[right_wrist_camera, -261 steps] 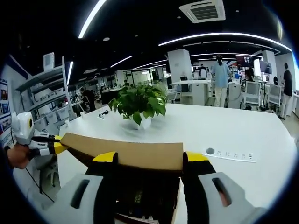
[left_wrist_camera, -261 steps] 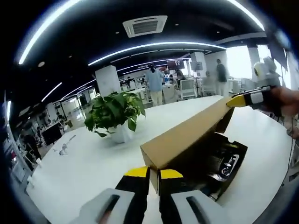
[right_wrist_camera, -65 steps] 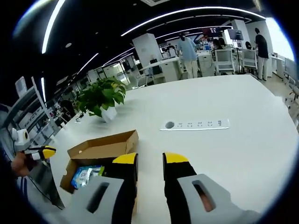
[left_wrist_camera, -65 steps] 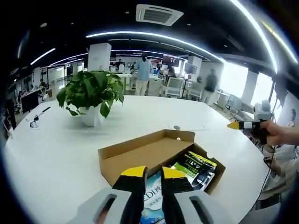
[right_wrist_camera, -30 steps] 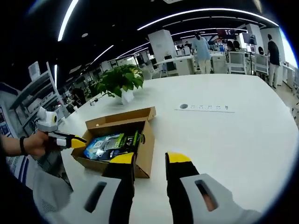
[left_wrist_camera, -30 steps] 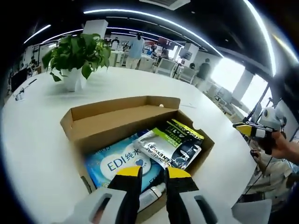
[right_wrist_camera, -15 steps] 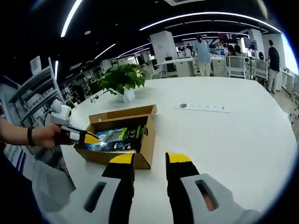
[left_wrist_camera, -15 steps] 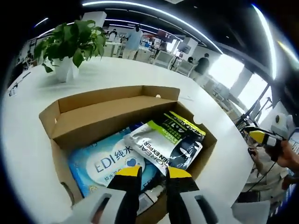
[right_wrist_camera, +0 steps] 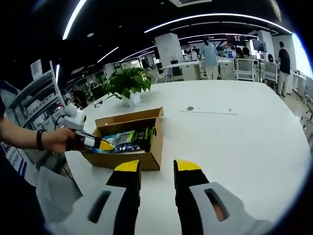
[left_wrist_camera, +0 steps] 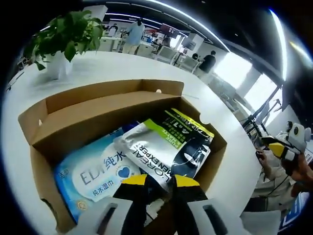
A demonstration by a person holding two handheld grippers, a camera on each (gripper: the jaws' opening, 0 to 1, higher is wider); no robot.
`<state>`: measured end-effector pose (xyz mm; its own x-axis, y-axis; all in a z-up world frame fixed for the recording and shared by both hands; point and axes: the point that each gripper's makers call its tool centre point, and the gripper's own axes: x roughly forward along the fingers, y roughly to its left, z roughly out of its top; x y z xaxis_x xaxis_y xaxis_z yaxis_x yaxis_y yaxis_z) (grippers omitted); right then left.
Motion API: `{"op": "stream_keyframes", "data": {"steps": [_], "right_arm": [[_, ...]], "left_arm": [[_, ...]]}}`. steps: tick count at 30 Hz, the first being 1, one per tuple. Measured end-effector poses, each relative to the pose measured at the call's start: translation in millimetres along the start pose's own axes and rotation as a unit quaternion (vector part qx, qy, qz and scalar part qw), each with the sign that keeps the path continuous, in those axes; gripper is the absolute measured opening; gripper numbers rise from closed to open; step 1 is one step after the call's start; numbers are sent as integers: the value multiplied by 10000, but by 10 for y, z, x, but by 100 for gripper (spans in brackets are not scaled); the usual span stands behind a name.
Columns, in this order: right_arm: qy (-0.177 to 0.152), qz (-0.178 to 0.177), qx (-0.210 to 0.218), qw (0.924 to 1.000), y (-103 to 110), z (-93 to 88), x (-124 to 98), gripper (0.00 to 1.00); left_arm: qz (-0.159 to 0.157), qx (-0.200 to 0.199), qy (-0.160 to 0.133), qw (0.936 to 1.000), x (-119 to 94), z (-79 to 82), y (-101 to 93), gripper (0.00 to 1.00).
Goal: Operate the shoe box by opening the lid, removing the specified soft item, and placing it in the target area until the item is outside and the box remains undamaged.
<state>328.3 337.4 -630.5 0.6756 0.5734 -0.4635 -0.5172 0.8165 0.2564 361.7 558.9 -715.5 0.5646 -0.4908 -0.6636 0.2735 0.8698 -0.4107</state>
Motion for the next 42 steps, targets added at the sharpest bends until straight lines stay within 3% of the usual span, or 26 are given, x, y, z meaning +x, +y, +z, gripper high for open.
{"op": "stream_keyframes", "data": {"steps": [11, 28, 42], "right_arm": [[183, -32, -6, 9998, 60, -124, 37, 23], [322, 288, -145, 9990, 375, -14, 484, 23], [529, 650, -237, 9962, 667, 5, 976, 23]], "left_arm": [[-107, -33, -116, 9999, 3, 34, -17, 2], [-34, 42, -169, 9998, -117, 22, 161, 1], [37, 81, -178, 9998, -197, 2, 297, 1]]}}
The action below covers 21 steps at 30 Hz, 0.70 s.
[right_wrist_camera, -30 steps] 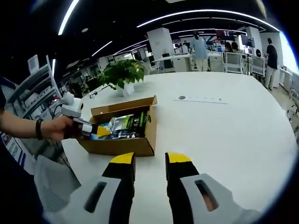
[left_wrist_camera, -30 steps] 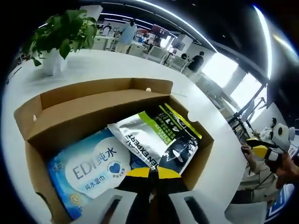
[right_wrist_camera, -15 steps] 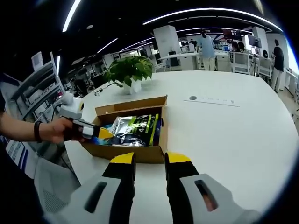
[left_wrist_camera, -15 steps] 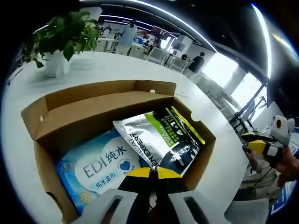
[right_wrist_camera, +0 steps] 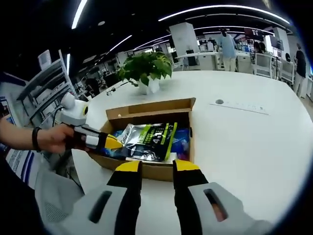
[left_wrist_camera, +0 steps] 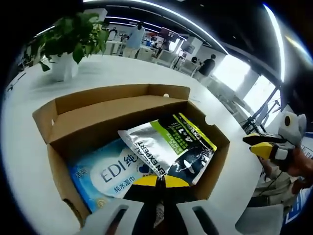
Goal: Operate the shoe box by opening the lid, removing the specified soft item, and placing it in the target area until the item is outside and the box remains undamaged.
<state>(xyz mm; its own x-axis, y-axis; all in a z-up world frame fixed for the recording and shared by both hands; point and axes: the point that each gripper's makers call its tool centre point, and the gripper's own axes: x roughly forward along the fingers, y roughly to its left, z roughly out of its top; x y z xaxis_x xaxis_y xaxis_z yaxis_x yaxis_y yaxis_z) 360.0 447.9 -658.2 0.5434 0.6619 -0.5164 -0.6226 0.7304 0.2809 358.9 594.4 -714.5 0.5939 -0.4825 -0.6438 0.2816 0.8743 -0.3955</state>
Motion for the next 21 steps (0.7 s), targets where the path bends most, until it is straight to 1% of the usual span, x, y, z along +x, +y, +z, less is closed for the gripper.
{"op": "stream_keyframes", "data": {"steps": [4, 12, 15, 21], "right_arm": [[85, 24, 62, 9999, -41, 37, 175, 22], [219, -34, 267, 9994, -134, 76, 449, 22], [337, -84, 337, 9988, -173, 47, 557, 22], [504, -133, 443, 9977, -214, -32, 675, 22]], "left_arm": [[-18, 43, 14, 10000, 14, 2, 7, 1], [-67, 1, -26, 10000, 32, 6, 29, 1], [-96, -33, -41, 9999, 35, 4, 38, 1], [-136, -69, -58, 9999, 35, 5, 42, 1]]}}
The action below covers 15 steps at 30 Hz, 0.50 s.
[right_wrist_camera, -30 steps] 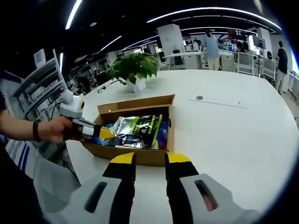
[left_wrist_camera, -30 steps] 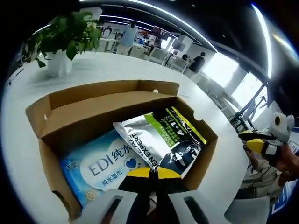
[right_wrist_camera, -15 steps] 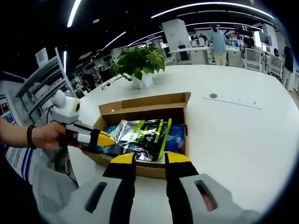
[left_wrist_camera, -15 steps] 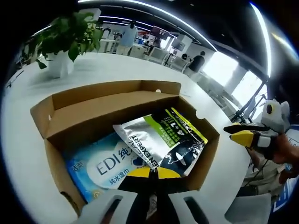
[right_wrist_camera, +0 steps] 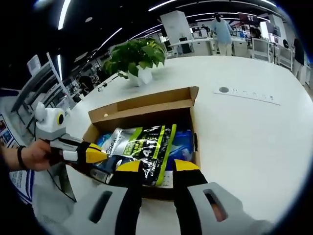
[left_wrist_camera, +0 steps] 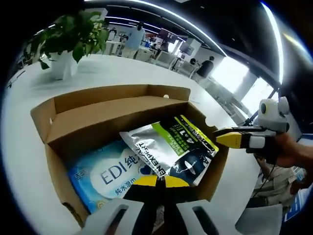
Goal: Operate the shoe box by opening the lid, removing the specified soft item, and placing it in the target area until the item is outside and the box remains undamaged.
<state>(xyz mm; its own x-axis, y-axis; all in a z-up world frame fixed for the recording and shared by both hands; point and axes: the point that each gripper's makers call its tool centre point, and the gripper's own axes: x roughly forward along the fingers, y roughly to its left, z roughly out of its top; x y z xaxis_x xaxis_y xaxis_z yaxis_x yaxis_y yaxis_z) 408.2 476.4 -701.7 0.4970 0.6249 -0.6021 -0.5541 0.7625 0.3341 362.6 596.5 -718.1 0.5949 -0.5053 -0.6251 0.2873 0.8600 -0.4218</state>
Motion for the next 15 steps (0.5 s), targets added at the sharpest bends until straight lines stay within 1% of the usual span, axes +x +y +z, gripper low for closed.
{"op": "stream_keyframes", "data": {"steps": [2, 11, 12, 14, 15], "right_arm": [[93, -44, 20, 9999, -26, -44, 47, 22], [292, -74, 74, 9995, -18, -92, 198, 20], [298, -80, 122, 9994, -33, -91, 214, 19], [283, -28, 167, 9995, -5, -82, 216, 11], [247, -83, 141, 9996, -19, -69, 216, 10]], "left_arm": [[-4, -54, -23, 10000, -8, -1, 10, 1], [-55, -107, -48, 9999, -16, -1, 7, 1], [-57, -107, -50, 9999, -17, 0, 6, 1], [-62, -102, -52, 9999, -17, 4, 7, 1], [-40, -98, -43, 9999, -15, 2, 20, 1]]}}
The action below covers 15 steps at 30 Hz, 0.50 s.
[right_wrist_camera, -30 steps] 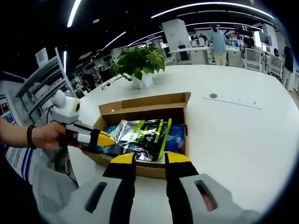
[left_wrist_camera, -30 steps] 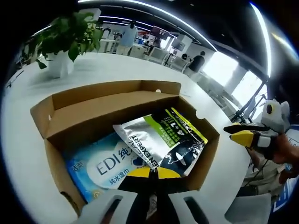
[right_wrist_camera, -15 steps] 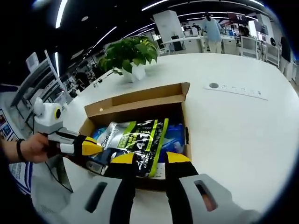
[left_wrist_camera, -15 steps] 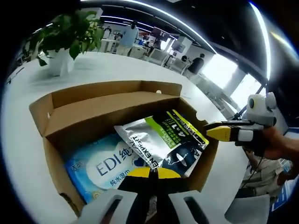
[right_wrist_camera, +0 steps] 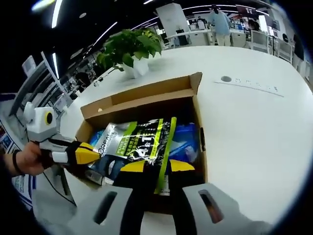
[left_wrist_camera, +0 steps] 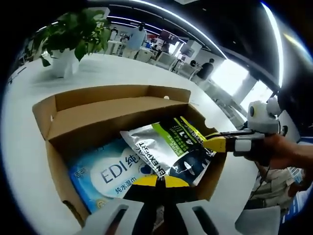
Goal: Operate the shoe box by opening the lid, removing the specified soft item, and placing it in the target area until the item is outside and the box remains undamaged.
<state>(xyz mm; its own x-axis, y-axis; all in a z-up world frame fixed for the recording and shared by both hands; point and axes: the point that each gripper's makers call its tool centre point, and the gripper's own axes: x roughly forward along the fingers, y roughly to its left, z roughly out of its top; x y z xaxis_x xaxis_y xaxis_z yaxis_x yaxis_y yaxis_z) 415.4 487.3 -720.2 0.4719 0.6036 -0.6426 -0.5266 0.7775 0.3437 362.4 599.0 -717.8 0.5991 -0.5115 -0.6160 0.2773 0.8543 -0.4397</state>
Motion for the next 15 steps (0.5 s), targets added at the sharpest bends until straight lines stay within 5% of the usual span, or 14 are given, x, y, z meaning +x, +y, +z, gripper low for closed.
{"op": "stream_keyframes", "data": {"steps": [15], "right_arm": [[-171, 181, 176, 9995, 123, 64, -90, 0]], "left_arm": [[53, 4, -127, 9999, -128, 82, -29, 0]]}}
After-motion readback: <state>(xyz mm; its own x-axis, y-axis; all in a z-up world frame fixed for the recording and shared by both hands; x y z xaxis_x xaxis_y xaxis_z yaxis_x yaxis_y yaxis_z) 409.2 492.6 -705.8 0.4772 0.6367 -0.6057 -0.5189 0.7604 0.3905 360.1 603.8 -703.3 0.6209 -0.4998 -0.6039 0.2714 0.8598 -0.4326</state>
